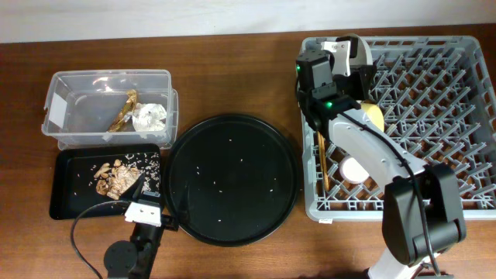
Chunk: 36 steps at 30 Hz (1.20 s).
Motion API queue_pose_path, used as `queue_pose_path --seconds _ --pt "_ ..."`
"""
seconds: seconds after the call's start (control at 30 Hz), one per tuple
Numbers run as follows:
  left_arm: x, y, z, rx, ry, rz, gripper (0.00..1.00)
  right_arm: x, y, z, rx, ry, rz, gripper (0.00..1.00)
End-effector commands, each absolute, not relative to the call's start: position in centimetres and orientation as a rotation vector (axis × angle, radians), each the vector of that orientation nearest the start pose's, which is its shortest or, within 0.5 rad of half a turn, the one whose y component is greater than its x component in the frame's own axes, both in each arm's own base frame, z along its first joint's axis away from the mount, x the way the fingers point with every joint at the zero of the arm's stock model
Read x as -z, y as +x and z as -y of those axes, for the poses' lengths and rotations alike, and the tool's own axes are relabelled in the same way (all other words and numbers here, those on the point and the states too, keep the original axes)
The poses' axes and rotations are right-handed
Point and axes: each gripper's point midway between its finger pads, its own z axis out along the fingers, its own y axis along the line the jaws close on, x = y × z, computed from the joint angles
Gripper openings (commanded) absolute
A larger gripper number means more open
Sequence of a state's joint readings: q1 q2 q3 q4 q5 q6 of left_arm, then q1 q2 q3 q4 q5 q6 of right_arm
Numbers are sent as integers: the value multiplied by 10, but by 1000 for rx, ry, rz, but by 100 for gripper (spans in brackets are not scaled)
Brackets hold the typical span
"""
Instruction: Sort waste into correct bins and load items into the dishwasher rack
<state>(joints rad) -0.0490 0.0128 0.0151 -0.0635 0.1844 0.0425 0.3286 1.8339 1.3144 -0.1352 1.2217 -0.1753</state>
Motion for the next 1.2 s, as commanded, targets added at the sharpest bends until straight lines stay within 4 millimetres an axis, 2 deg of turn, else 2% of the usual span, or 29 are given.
queue_pose_path --seconds 0.0,0.03,0.1,0.17,0.2,0.23,0.27,0.33,0.37,0.43,0.47,0.57,0.67,0.83,0.87,0.93,1.0,1.03,1.07,1.1,1.17 --pt "-161 241 44 153 231 -1618 99 -224 459 5 1302 131 -1943 55" --pt "-161 241 44 153 231 -1618 99 -231 454 2 1324 140 -1924 62" --pt "-161 241 44 153 230 -1618 99 -247 448 -12 1285 112 -1914 63" --pt "-161 241 44 153 231 -1618 99 -275 439 -38 1136 59 -1898 64" --pt "-161 241 44 152 230 -1618 100 -299 423 -69 942 -30 -1898 67" --pt "-161 241 44 153 231 -1618 99 -315 404 -97 758 -110 -1907 70" --pt "-161 241 44 153 231 -1618 99 -322 387 -114 631 -157 -1920 72" --pt "-161 241 44 152 230 -1618 99 -326 335 -159 239 -285 -1996 79" --pt "-161 241 44 153 230 -1618 99 -328 298 -181 -1 -338 -2042 82" --pt "-161 241 44 153 231 -1618 100 -335 251 -198 -280 -382 -2087 99" --pt "-161 241 44 153 230 -1618 99 -342 230 -204 -409 -411 -2092 99" --pt "-161 241 44 153 230 -1618 99 -350 198 -217 -601 -508 -2092 99" --pt "-161 241 44 152 230 -1618 99 -339 194 -185 -469 -480 -2139 99" --pt "-161 241 44 152 230 -1618 99 -368 190 -124 -258 -456 -1979 99" --pt "-161 241 44 153 231 -1618 99 -369 193 -103 -229 -368 -1975 99" --pt "-161 241 44 153 230 -1618 99 -363 200 -78 -220 -233 -1967 99" --pt "-161 241 44 153 230 -1618 99 -350 207 -66 -230 -181 -1919 99" --pt "-161 241 44 152 230 -1618 99 -337 211 -63 -237 -184 -1885 99" --pt "-161 241 44 153 231 -1618 99 -320 214 -59 -247 -158 -1870 99" --pt "-161 241 44 153 230 -1618 99 -293 213 -53 -263 -128 -1857 99" --pt "-161 241 44 153 230 -1618 99 -258 210 -49 -286 -103 -1843 99"
